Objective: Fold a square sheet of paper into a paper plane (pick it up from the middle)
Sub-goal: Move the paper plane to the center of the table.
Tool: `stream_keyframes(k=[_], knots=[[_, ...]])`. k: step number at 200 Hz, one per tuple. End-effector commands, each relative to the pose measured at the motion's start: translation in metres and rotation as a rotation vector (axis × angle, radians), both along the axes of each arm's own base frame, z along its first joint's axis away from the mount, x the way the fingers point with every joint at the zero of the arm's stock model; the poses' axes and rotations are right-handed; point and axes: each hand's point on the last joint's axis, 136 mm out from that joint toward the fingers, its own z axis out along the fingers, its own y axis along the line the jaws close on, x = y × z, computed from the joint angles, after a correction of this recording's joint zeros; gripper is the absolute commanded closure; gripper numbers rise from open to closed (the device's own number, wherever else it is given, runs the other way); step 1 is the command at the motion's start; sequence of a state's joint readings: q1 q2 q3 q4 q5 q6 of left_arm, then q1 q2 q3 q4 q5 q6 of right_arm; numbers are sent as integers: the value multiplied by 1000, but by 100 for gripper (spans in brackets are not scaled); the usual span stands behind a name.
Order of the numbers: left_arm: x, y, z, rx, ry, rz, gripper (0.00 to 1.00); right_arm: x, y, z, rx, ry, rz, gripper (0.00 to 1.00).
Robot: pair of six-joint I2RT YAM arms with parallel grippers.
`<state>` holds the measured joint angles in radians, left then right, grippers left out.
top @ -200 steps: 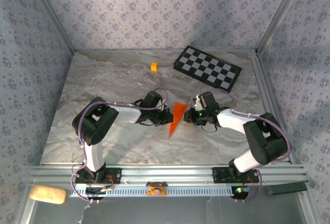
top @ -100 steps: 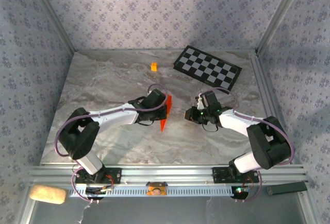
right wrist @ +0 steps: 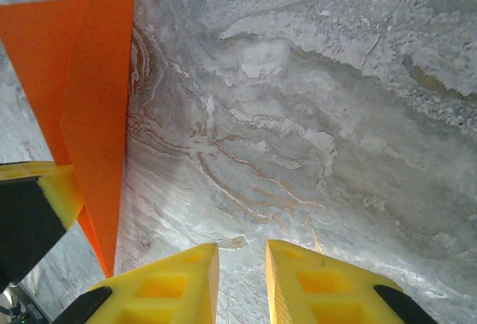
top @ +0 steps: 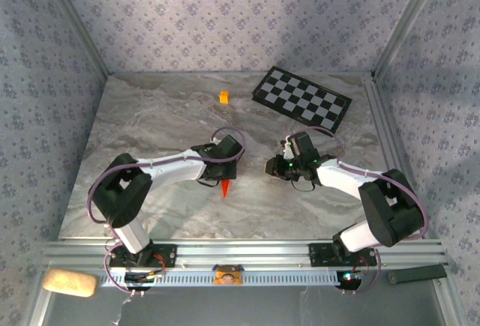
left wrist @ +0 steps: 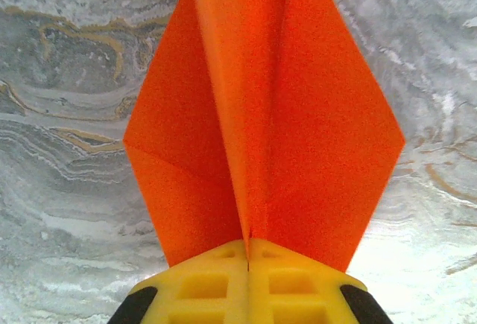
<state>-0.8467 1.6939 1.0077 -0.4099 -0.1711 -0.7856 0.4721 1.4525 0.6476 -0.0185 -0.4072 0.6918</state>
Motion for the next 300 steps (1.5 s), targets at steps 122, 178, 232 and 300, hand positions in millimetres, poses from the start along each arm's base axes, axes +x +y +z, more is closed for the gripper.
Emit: stream_keyframes(k=[122,178,232,300], knots=[[-3,-20,-1,-45,8,-83,85,6,12,10,6,-15,20,76],[-5,-25,-9,-31,32,-114,84,5,12,7,-3,-9,21,76],[-6,-26,-14,-5,40,-120,84,5,12,7,-7,-9,21,76],[-7,-19,-31,83,84,-106,83,5,11,15,-6,-23,19,76]])
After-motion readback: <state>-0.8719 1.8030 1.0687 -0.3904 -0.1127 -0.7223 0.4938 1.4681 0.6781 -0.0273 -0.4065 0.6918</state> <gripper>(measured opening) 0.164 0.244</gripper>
